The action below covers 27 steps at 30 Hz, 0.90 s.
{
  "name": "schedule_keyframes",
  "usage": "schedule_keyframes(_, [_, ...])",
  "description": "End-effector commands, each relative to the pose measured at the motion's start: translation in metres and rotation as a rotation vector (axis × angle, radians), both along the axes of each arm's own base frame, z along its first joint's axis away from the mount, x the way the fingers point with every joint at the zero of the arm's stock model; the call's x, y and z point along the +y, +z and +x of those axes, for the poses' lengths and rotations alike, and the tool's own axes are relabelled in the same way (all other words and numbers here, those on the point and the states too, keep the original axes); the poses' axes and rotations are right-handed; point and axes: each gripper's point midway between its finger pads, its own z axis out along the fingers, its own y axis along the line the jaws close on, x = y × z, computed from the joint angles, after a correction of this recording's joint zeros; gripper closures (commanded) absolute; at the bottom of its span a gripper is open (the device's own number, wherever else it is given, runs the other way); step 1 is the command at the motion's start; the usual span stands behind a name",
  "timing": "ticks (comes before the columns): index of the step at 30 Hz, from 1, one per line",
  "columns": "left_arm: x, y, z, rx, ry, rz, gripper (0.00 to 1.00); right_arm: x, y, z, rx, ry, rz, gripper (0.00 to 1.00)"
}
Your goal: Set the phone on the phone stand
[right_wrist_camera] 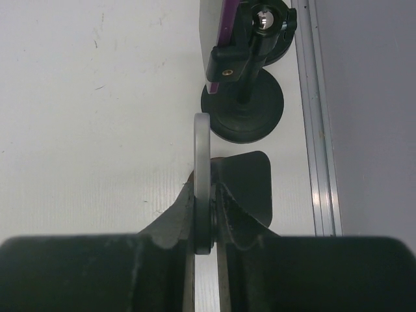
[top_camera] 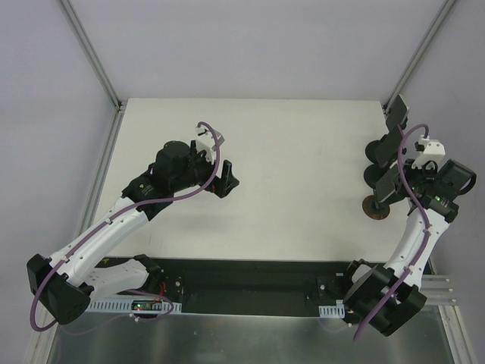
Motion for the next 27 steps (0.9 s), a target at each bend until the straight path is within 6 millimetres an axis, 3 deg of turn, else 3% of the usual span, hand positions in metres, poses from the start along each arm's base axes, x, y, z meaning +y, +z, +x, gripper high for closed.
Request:
schedule_keyframes(1, [-0.002, 0.018, 0.001, -0.039, -0.008, -0.032, 0.08, -0.004, 0.020, 0.008, -0.077, 0.044, -0.072, 1.00])
schedule_keyframes(12, [-0.002, 0.017, 0.001, -0.036, -0.008, -0.029, 0.08, -0.002, -0.004, -0.002, -0.016, 0.054, -0.069, 1.00])
schedule_keyframes(19, [0.001, 0.017, 0.003, -0.047, 0.010, -0.016, 0.07, -0.011, -0.010, -0.003, 0.012, 0.014, -0.087, 0.99])
schedule_keyframes(27, [0.005, 0.017, 0.005, -0.058, 0.024, -0.007, 0.05, -0.028, -0.023, -0.013, 0.073, -0.089, -0.128, 0.76])
